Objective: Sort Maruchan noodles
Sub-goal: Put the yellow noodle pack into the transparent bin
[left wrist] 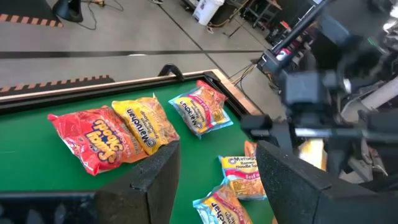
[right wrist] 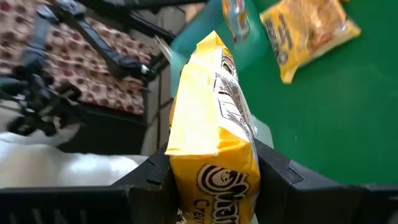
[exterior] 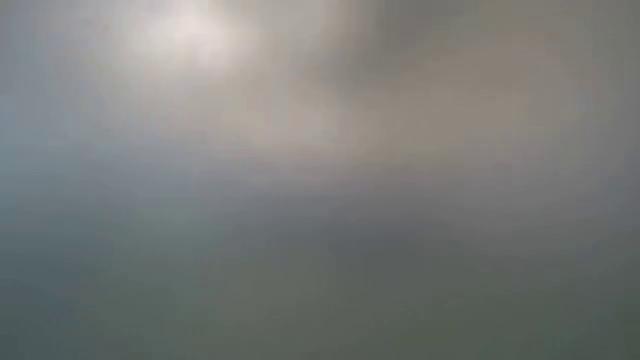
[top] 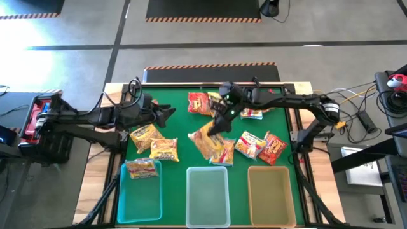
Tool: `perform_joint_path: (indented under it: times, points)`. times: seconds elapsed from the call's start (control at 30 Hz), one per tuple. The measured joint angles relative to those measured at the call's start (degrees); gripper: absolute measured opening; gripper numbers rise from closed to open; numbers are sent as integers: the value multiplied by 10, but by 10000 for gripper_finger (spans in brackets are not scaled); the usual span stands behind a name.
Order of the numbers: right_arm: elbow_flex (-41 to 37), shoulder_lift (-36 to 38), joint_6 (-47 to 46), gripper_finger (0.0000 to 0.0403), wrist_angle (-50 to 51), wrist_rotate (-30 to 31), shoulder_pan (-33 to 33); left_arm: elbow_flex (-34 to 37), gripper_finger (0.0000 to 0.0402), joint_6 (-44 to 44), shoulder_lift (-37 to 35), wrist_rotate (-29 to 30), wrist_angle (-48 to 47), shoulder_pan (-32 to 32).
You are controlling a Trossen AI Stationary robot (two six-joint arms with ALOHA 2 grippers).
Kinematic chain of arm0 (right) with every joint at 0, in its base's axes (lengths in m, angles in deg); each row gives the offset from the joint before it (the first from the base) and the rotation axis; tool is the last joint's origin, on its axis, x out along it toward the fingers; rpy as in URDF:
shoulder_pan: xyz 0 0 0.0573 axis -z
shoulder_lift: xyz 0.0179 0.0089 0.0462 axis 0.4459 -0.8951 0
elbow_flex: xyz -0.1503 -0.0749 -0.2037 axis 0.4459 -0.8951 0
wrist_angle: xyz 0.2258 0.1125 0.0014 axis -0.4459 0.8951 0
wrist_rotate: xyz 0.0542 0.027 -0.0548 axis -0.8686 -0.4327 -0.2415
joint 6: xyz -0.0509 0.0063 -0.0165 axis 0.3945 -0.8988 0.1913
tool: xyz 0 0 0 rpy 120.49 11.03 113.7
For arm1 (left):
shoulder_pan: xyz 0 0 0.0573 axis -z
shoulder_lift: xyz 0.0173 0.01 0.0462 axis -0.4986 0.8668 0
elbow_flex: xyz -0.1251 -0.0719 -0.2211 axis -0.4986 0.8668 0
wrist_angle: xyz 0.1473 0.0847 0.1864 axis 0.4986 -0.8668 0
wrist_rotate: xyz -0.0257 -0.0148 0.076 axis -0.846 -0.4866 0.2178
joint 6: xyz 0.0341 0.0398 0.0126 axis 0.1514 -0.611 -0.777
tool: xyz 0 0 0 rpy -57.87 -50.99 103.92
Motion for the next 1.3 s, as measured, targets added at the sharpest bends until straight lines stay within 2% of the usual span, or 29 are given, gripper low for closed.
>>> perform_joint_path:
  times: [0.3, 0.57, 0.87, 1.3]
  points:
    - [0, 0, 8, 132, 38, 115, -78, 0, 194, 18, -1, -32, 0, 0]
    - [0, -1, 49, 132, 96, 262, -150, 0, 194, 49, -1, -71, 0, 0]
    - [0, -45, 73, 132, 93, 303, -193, 0, 194, 66, -1, -88, 0, 0]
    - [24, -106, 98, 132, 114, 291, -197, 0, 194, 62, -1, -118, -10, 0]
